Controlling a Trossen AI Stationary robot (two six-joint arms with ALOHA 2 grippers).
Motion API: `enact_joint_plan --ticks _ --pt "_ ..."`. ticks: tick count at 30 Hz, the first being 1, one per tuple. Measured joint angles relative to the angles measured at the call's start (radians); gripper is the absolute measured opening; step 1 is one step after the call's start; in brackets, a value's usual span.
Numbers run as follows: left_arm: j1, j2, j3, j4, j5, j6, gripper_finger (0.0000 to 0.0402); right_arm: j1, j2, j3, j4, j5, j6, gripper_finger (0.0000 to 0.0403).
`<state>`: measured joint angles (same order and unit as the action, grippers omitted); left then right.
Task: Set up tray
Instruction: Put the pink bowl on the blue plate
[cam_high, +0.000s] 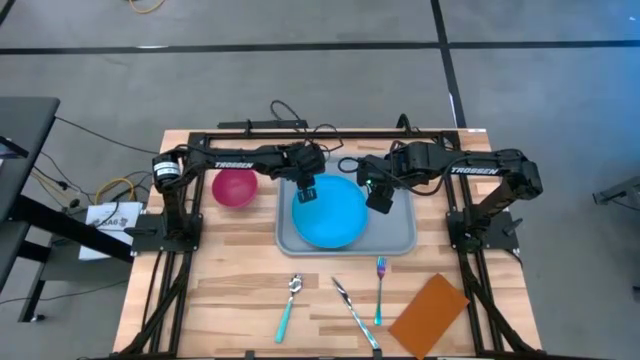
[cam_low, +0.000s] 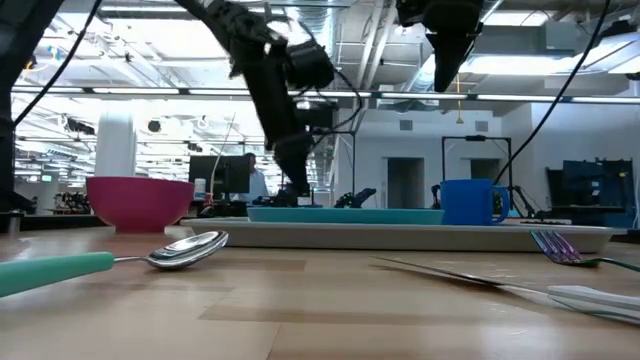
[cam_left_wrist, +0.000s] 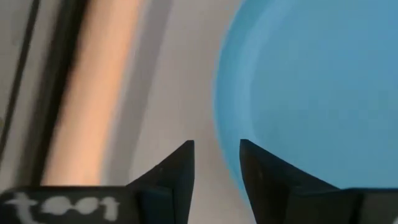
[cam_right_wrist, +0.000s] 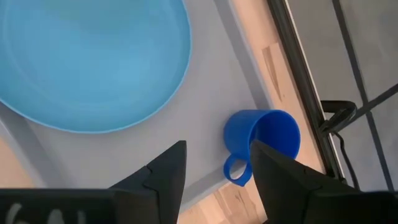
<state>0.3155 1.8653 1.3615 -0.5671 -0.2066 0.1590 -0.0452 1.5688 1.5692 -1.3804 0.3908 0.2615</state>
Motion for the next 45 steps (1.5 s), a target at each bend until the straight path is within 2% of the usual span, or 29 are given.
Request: enact_joint_plan --ticks 6,9,11,14,17,21,23,29,32,36,45 --pt "-0.005 -0.031 0.242 -0.438 -0.018 -0.008 0.0118 0.0 0.0 0.0 -0.003 0.0 0.0 0.0171" --pt "-0.005 -0.055 0.352 -0.626 -0.069 -0.03 0.0118 0.0 0.0 0.0 -0.002 0.0 -0.005 0.0171" --pt "-0.004 -0.077 0.391 -0.732 -0.107 -0.057 0.0118 0.0 0.0 0.0 -0.002 0.0 -0.007 0.0171" --pt "-0.004 -0.145 0.387 -0.826 -0.122 -0.099 0.0118 0.0 0.0 0.0 -0.002 0.001 -0.008 0.0171" --pt "-0.008 -0.235 0.329 -0.889 -0.119 -0.14 0.0118 0.0 0.0 -0.008 0.0 0.001 -0.008 0.0171" --pt "-0.015 -0.399 0.168 -0.857 -0.101 -0.205 0.0118 0.0 0.0 -0.045 0.006 0.002 -0.008 0.0171" --pt "-0.023 -0.487 0.055 -0.81 -0.073 -0.247 0.0118 0.0 0.0 -0.069 0.005 0.002 -0.008 0.0171" --pt "-0.055 -0.699 -0.306 -0.534 0.033 -0.399 0.0118 -0.001 0.0 -0.113 0.063 0.0 -0.034 0.0171" --pt "-0.059 -0.735 -0.431 -0.46 0.076 -0.421 0.0118 -0.001 0.0 -0.114 0.097 0.0 -0.035 0.0171" --pt "-0.058 -0.738 -0.531 -0.439 0.091 -0.443 0.0118 -0.001 0.0 -0.114 0.146 -0.007 -0.066 0.0171" --pt "-0.059 -0.738 -0.594 -0.338 0.089 -0.424 0.0118 -0.001 0.0 -0.114 0.243 -0.008 -0.087 0.0171"
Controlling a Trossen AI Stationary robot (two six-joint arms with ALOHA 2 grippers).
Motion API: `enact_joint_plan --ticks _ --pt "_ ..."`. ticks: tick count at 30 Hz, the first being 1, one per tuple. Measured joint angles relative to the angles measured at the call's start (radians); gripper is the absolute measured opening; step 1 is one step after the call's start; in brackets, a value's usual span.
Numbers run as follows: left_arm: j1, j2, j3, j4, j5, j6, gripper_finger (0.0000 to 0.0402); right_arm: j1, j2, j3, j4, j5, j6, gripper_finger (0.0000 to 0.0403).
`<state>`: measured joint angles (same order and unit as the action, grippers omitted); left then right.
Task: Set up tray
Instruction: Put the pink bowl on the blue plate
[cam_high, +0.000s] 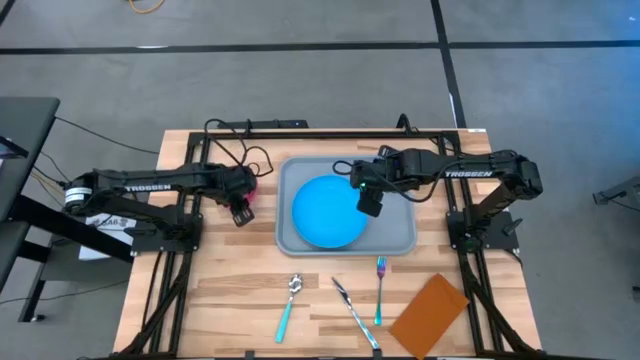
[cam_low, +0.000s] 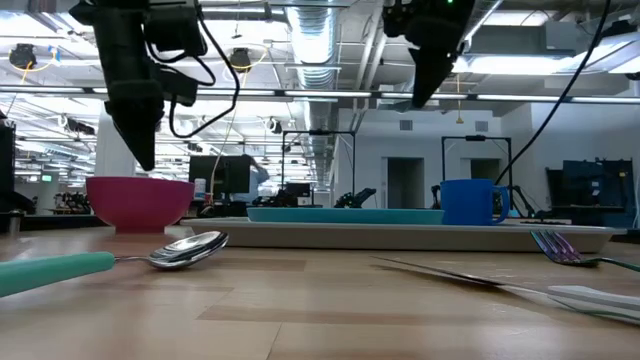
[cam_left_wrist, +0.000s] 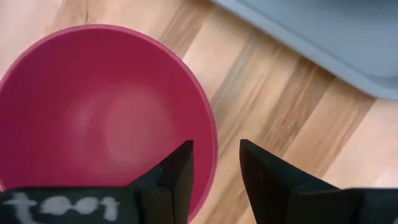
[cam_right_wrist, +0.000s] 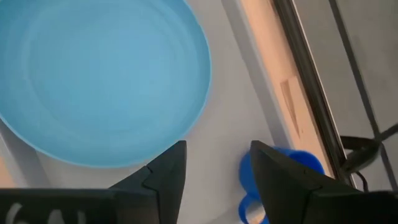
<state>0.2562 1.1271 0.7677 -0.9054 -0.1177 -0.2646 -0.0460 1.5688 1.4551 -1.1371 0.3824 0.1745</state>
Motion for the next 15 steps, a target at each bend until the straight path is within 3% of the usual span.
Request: enact_joint_plan --ticks 4,10,15 --pt "0.0 0.0 -0.005 0.008 -0.005 0.002 0.0118 0.0 0.0 0.0 0.018 0.0 0.0 0.0171" --pt "0.001 0.03 -0.005 0.008 -0.098 0.007 0.0118 0.0 0.0 0.0 0.021 0.0 0.0 0.0171" --pt "0.001 0.09 -0.005 0.049 -0.03 0.012 0.0118 0.0 0.0 0.0 0.027 0.0 0.0 0.0171"
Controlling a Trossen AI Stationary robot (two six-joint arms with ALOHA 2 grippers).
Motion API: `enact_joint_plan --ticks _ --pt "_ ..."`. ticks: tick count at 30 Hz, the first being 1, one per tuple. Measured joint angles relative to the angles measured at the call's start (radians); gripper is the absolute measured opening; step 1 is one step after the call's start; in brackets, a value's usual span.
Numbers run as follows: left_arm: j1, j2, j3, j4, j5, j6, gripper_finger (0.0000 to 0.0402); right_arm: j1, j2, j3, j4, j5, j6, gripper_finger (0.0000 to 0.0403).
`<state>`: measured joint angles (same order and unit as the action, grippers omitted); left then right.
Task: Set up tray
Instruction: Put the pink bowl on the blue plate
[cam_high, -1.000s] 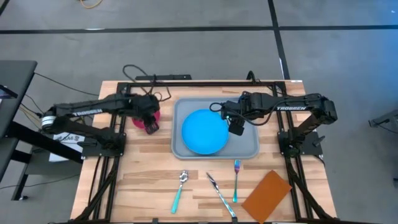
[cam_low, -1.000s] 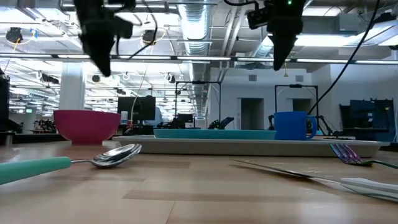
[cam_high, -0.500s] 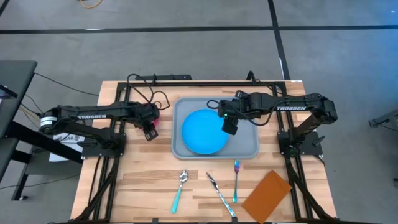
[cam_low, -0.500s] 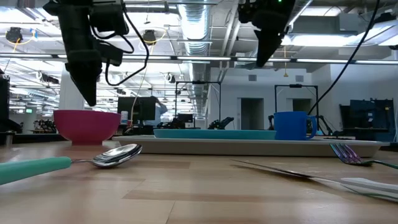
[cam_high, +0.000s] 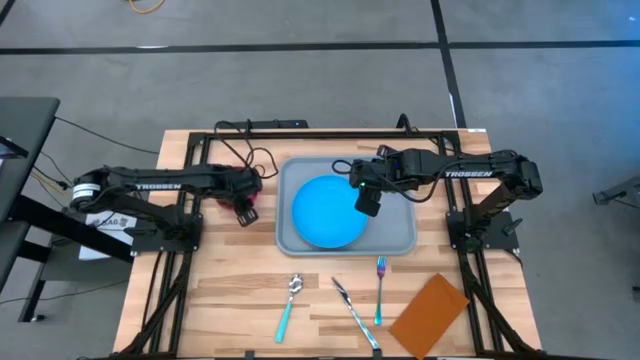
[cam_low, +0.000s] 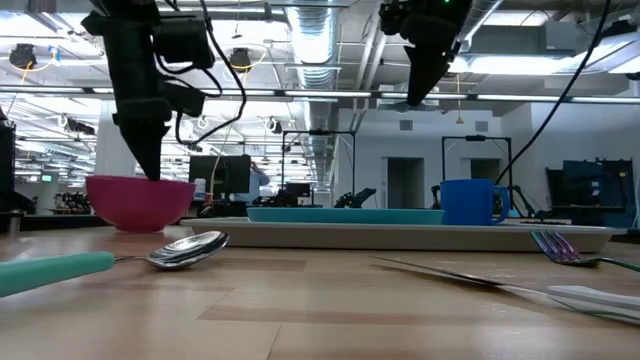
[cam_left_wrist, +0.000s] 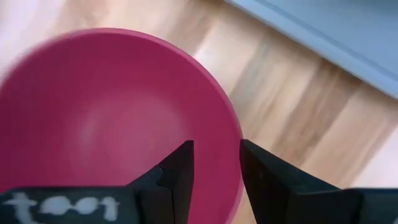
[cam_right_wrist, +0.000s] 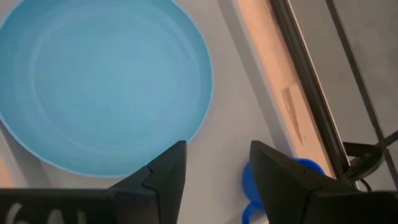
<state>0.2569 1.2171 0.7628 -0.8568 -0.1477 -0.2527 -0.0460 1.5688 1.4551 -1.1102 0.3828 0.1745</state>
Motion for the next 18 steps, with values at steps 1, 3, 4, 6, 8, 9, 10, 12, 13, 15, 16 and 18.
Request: enact_joint_plan --ticks 1,3,4,6,8,9,10,12,13,15,16,18 --pt "0.0 0.015 0.0 0.003 0.007 0.006 0.0118 0.0 0.0 0.0 0.002 0.0 0.0 0.0171" --pt "-0.001 0.044 0.0 0.004 0.004 0.008 0.0118 0.0 0.0 0.0 0.008 0.0 0.0 0.0171" --pt "0.0 0.059 0.0 0.003 0.003 0.008 0.0118 0.0 0.0 0.0 0.01 0.0 0.0 0.0171" --pt "0.0 0.086 0.0 0.003 0.003 0.008 0.0118 0.0 0.0 0.0 0.011 0.0 0.0 0.0171" --pt "0.0 0.094 0.0 0.002 0.0 0.009 0.0118 0.0 0.0 0.0 0.012 0.0 0.0 0.0171" --pt "0.0 0.095 0.0 0.002 -0.001 0.009 0.0118 0.0 0.0 0.0 0.012 0.0 -0.001 0.0171" --pt "0.0 0.095 0.0 0.002 0.0 0.01 0.0118 0.0 0.0 0.0 0.012 0.0 -0.001 0.0171" --pt "0.0 0.088 0.0 0.002 -0.003 0.011 0.0118 0.0 0.0 0.0 0.013 0.0 -0.001 0.0171" --pt "0.0 0.084 0.0 0.001 -0.004 0.011 0.0118 0.0 0.0 0.0 0.013 0.0 -0.001 0.0171" --pt "0.0 0.077 0.0 0.0 -0.007 0.012 0.0118 0.0 0.0 0.0 0.017 0.0 -0.002 0.0171" --pt "0.0 0.075 0.0 -0.001 -0.009 0.012 0.0118 0.0 0.0 0.0 0.018 0.0 -0.002 0.0171" --pt "0.0 0.075 0.0 -0.002 -0.016 0.012 0.0118 0.0 0.0 0.0 0.021 0.0 -0.002 0.0171"
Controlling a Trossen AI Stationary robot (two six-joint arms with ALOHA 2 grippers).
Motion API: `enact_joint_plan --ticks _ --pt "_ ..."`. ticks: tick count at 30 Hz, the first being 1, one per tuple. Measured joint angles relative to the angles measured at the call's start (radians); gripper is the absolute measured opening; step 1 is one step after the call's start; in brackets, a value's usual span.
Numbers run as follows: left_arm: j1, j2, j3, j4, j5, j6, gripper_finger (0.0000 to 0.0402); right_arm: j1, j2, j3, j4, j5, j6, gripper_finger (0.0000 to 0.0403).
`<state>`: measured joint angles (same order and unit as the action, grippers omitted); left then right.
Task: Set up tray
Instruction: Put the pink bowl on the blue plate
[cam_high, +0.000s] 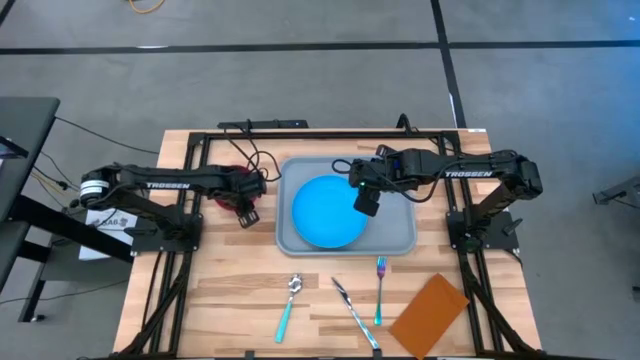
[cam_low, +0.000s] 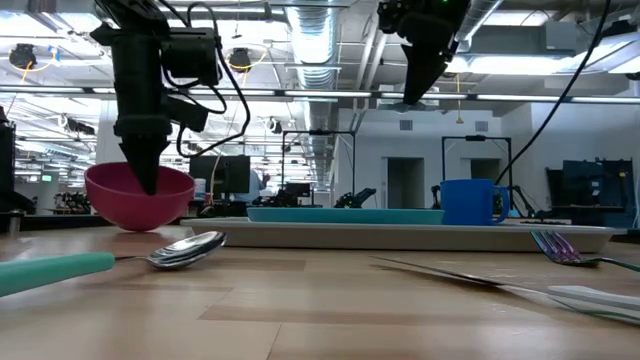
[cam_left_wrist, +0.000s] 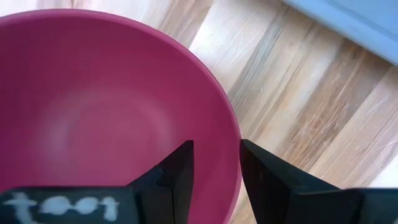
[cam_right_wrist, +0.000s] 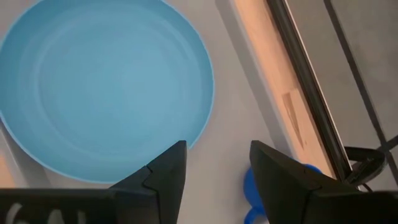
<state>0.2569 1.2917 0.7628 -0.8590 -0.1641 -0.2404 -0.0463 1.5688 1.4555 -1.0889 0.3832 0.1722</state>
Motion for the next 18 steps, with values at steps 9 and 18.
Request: enact_joint_plan --ticks 9,18 --pt "0.001 -0.004 0.0 -0.024 -0.043 -0.026 0.0118 0.0 0.0 0.0 0.006 0.0 0.0 0.0171" --pt "0.001 -0.011 0.034 -0.068 -0.08 -0.041 0.0118 0.0 0.0 0.0 0.02 0.0 -0.017 0.0171"
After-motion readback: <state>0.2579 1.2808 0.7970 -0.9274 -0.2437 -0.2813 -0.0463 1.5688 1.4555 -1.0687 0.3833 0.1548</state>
